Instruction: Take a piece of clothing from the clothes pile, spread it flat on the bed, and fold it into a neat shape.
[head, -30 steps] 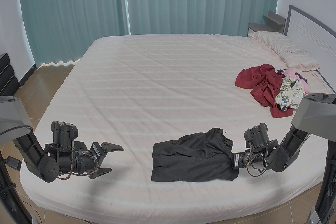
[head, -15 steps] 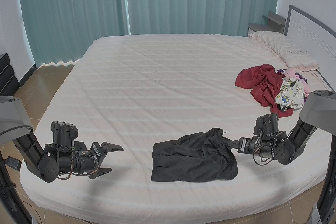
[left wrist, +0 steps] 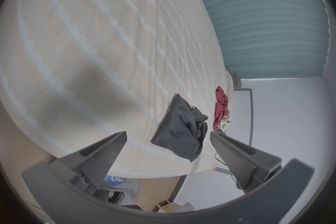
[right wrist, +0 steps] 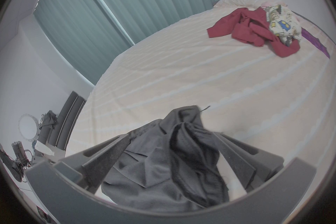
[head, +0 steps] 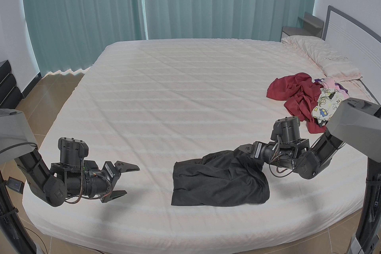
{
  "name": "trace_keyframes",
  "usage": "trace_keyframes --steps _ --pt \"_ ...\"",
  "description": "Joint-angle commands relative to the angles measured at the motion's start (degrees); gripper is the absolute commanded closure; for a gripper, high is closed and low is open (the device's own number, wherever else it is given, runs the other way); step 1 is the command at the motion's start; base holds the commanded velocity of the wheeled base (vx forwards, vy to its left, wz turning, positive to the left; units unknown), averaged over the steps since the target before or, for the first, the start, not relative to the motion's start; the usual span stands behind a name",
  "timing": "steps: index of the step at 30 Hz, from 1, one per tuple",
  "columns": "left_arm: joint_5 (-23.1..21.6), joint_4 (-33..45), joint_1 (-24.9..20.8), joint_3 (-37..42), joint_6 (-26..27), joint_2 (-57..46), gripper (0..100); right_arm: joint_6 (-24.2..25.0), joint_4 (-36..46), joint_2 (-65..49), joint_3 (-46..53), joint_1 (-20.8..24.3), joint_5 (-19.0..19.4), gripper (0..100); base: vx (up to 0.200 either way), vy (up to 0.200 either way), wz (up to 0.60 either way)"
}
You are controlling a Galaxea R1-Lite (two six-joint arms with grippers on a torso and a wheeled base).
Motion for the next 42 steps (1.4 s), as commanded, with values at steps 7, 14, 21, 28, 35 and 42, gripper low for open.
trace_keyframes --steps 7,14,21,28,35,42 --pt "0.2 0.0 0.0 -0.1 0.1 0.4 0 0.0 2.7 6.6 -5.3 3.4 -0.9 0 0.0 0.0 0.0" --pt "0.2 0.0 0.0 -0.1 0.1 0.4 0 0.0 3.3 8.5 -7.9 3.3 -1.0 100 0.0 0.0 0.0" --pt "0.2 0.0 0.0 -0.2 0.0 0.4 0 0.1 5.1 9.4 -10.4 0.6 -1.2 100 0.0 0.0 0.0" --pt "0.2 0.0 0.0 -0.1 0.0 0.4 0 2.7 6.0 9.0 -13.0 -3.2 -1.2 100 0.0 0.0 0.0" --pt "0.3 0.0 0.0 -0.1 0.0 0.4 0 4.9 5.4 9.2 -13.4 -6.2 -1.1 100 0.0 0.0 0.0" --pt "0.3 0.0 0.0 -0.1 0.0 0.4 0 6.4 5.4 10.8 -14.8 -7.3 -0.9 100 0.0 0.0 0.0"
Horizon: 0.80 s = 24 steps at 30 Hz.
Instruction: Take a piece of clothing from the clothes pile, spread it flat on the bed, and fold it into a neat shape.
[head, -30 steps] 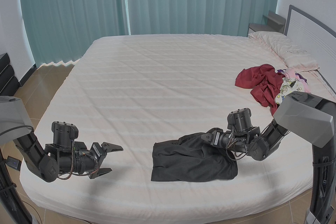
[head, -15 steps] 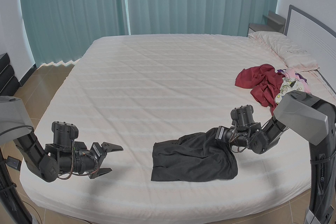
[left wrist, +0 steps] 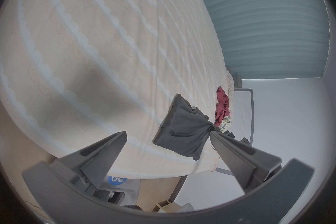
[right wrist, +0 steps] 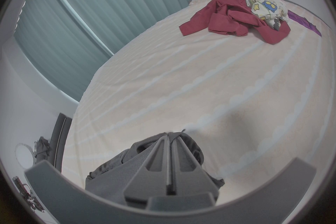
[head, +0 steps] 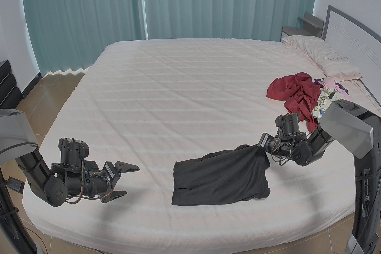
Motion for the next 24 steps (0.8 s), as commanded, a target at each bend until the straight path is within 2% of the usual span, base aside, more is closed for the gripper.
trace_keyframes --steps 1,10,11,21,24 --pt "0.0 0.0 0.0 0.0 0.0 0.0 0 0.8 -0.1 1.0 -1.0 -0.7 0.1 100 0.0 0.0 0.0" --pt "0.0 0.0 0.0 0.0 0.0 0.0 0 2.2 -0.1 2.3 -1.7 -1.5 0.2 100 0.0 0.0 0.0" --pt "0.0 0.0 0.0 0.0 0.0 0.0 0 2.2 -0.1 2.3 -1.7 -1.6 0.2 0 0.0 0.0 0.0" --pt "0.0 0.0 0.0 0.0 0.0 0.0 0 2.5 -0.6 -0.4 -0.2 -2.4 0.3 0 0.0 0.0 0.0" --pt "0.0 0.0 0.0 -0.1 0.0 0.1 0 1.5 -1.6 -4.8 6.4 -2.5 2.6 0 0.0 0.0 0.0"
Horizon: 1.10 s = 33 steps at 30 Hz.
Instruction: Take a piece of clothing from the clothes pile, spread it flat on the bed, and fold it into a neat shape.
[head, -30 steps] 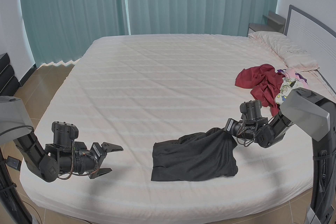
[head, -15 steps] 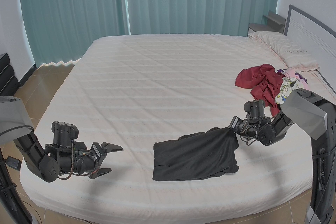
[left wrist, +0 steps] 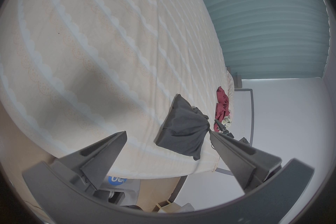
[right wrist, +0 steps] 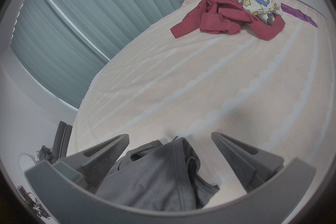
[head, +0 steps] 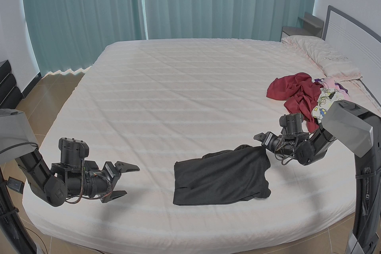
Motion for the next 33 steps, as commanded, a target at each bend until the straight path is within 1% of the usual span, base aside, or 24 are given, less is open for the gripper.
trace_keyframes --steps 1,2,3,4,6,7,9,12,14,15,18,22,23,27,33 --pt "0.0 0.0 0.0 -0.1 0.0 0.1 0 -1.5 -1.9 -6.7 9.8 -0.3 3.9 0 0.0 0.0 0.0" --pt "0.0 0.0 0.0 -0.1 0.0 0.0 0 -1.6 -2.0 -6.8 10.2 -0.3 4.2 0 0.0 0.0 0.0" --pt "0.0 0.0 0.0 -0.1 0.0 0.0 0 -4.1 -4.6 -8.7 15.7 -0.3 8.1 0 0.0 0.0 0.0" --pt "0.0 0.0 0.0 -0.1 0.0 0.0 0 -6.0 -6.4 -9.3 18.5 -0.3 10.2 0 0.0 0.0 0.0" --pt "0.0 0.0 0.0 -0.1 0.0 0.0 0 -9.0 -9.5 -9.7 23.2 -0.3 13.1 0 0.0 0.0 0.0" --pt "0.0 0.0 0.0 -0.1 0.0 0.0 0 -10.1 -10.4 -9.7 25.1 -0.3 14.0 0 0.0 0.0 0.0" --pt "0.0 0.0 0.0 0.0 0.0 0.0 0 -11.9 -10.9 -9.6 27.8 0.1 14.8 0 0.0 0.0 0.0" --pt "0.0 0.0 0.0 0.0 0.0 0.0 0 -12.9 -11.0 -9.6 29.3 0.5 15.4 0 0.0 0.0 0.0" --pt "0.0 0.0 0.0 0.0 0.0 0.0 0 -12.9 -11.0 -9.6 29.5 0.8 15.9 0 0.0 0.0 0.0" --pt "0.0 0.0 0.0 0.0 0.0 0.0 0 -13.0 -11.1 -9.6 30.3 1.0 16.9 0 0.0 0.0 0.0" --pt "-0.1 0.0 0.0 0.0 0.1 0.0 0 -12.9 -11.1 -10.2 31.0 1.8 18.4 0 0.0 0.0 0.0" --pt "-0.1 0.0 0.0 0.0 0.1 0.0 0 -13.0 -11.0 -9.9 31.6 2.7 19.4 0 0.0 0.0 0.0" --pt "0.0 0.0 0.0 0.0 0.1 0.0 0 -13.0 -10.9 -9.7 31.6 3.1 19.3 100 0.0 0.0 0.0" --pt "-0.1 0.0 0.0 0.0 0.1 0.0 0 -13.0 -10.4 -9.6 31.7 2.7 19.2 100 0.0 0.0 0.0" --pt "-0.1 0.0 0.0 0.0 0.1 0.0 0 -13.1 -10.2 -11.6 33.3 -0.3 19.3 100 0.0 0.0 0.0"
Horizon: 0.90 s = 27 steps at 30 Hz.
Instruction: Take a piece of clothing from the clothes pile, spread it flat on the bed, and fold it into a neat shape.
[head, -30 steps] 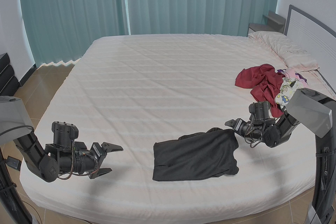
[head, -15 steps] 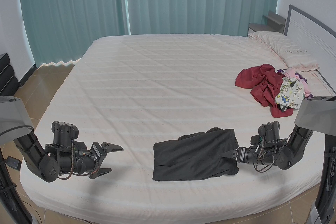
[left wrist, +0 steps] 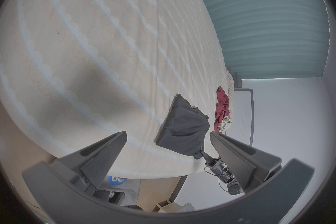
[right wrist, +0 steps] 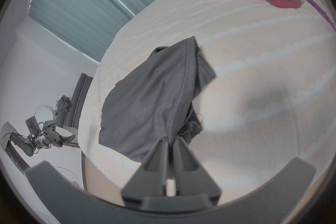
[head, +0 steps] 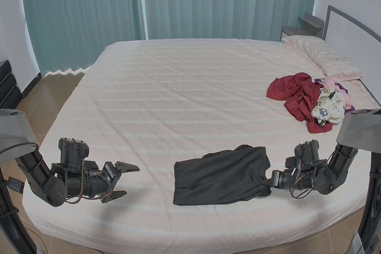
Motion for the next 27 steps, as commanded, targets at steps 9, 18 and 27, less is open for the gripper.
trace_keyframes --steps 9,18,27 --pt "0.1 0.0 0.0 0.0 0.1 0.0 0 -0.3 0.0 -2.4 4.2 -2.3 0.1 100 0.0 0.0 0.0" --pt "0.1 0.0 0.0 0.1 0.1 0.0 0 -3.2 0.1 -2.0 5.7 -3.4 -0.2 100 0.0 0.0 0.0" --pt "0.0 0.0 0.0 0.1 0.1 0.0 0 -3.3 -1.0 -1.3 4.0 -3.5 -1.4 0 0.0 0.0 0.0"
